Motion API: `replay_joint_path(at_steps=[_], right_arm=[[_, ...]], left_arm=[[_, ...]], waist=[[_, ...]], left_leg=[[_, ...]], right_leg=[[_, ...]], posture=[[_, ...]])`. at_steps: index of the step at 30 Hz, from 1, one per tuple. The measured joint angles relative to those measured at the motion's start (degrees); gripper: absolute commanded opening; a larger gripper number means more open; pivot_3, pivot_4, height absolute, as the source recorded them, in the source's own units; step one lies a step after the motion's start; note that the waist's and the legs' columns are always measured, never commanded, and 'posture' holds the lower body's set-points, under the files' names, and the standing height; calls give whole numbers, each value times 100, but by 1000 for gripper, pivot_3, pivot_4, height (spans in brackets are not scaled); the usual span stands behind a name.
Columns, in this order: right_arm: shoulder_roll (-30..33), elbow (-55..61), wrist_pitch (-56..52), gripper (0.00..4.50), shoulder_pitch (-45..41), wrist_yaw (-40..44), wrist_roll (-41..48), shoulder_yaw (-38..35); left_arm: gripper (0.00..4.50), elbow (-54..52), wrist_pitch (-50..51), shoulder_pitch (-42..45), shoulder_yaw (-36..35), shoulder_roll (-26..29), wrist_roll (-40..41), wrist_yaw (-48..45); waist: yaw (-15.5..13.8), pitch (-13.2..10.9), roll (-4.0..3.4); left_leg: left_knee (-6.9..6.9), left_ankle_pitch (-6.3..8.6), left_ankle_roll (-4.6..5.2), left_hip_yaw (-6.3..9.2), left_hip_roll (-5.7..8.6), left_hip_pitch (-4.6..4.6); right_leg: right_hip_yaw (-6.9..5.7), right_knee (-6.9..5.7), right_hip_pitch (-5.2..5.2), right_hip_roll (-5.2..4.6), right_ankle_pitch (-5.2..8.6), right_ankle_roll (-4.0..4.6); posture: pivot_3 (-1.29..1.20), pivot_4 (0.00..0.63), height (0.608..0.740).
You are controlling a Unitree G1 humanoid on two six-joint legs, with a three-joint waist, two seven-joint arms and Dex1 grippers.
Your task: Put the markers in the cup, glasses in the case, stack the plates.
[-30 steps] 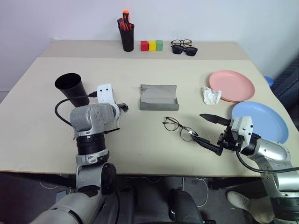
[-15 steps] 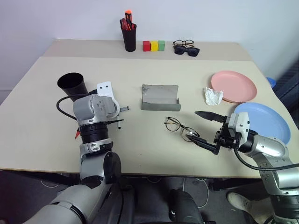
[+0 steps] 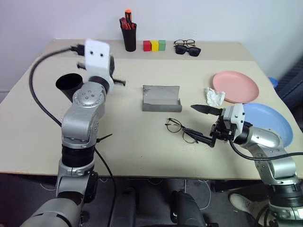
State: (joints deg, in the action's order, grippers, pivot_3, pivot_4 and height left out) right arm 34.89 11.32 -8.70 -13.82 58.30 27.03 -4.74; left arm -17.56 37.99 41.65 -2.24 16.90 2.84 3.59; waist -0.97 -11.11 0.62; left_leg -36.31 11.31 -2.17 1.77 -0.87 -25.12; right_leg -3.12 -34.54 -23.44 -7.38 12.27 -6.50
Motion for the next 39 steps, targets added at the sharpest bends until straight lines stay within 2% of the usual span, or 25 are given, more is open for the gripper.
replay_joint_path(at_steps=[6,11,16,24,25,30,36,38,39], right_arm=[[-67,-377,168,4500,-286,73,-116,192],[-152,-501,235,4500,-422,97,-197,313],[-172,-499,281,4500,-422,84,-207,326],[-174,-170,69,4500,-408,-118,-200,340],[-174,-114,22,4500,-409,-144,-196,344],[-173,23,-236,4500,-435,-228,-141,370],[-172,26,-342,4500,-501,-264,-97,370],[-174,26,-344,4500,-514,-271,-96,379],[-175,30,-343,4500,-523,-275,-96,381]], left_arm=[[49,1877,-2341,141,-476,316,-666,768],[49,3341,-3609,424,-652,464,-1046,1420],[49,4353,-4323,596,-767,632,-1222,1778],[49,5182,-4865,561,-761,720,-1285,1916],[954,5228,-4898,541,-755,713,-1296,1918],[3362,5305,-4958,293,-710,475,-1343,1902],[3362,4764,-4963,100,-752,201,-1009,1535],[3362,4199,-4767,-58,-788,57,-650,1219],[3362,3558,-4304,-266,-792,-45,-251,884]], waist=[[16,0,2],[7,0,2],[19,0,3],[17,0,3],[17,0,3],[17,0,3],[21,0,3],[22,0,3],[28,0,3]], left_leg=[[1,-1,2,0,0,1],[1,-1,2,-2,0,1],[2,-2,1,-3,0,1],[2,-3,-1,-3,0,2],[2,-3,-1,-3,0,2],[1,-3,-1,-3,0,2],[2,-3,-2,-3,0,2],[2,-3,-2,-3,-1,1],[2,-3,-2,-4,-1,1]], right_leg=[[-1,-4,-1,2,-13,-24],[-1,-3,0,2,-23,-42],[-2,-3,0,2,-26,-45],[-2,-5,0,1,-27,-47],[-2,-4,0,1,-27,-47],[-2,-5,0,1,-28,-47],[-1,-5,0,1,-28,-47],[-1,-4,0,1,-28,-47],[0,-3,0,0,-28,-47]], posture=[[0,150,740],[0,150,740],[0,150,740],[0,150,740],[0,150,740],[0,150,740],[0,150,740],[0,150,740],[0,150,740]])
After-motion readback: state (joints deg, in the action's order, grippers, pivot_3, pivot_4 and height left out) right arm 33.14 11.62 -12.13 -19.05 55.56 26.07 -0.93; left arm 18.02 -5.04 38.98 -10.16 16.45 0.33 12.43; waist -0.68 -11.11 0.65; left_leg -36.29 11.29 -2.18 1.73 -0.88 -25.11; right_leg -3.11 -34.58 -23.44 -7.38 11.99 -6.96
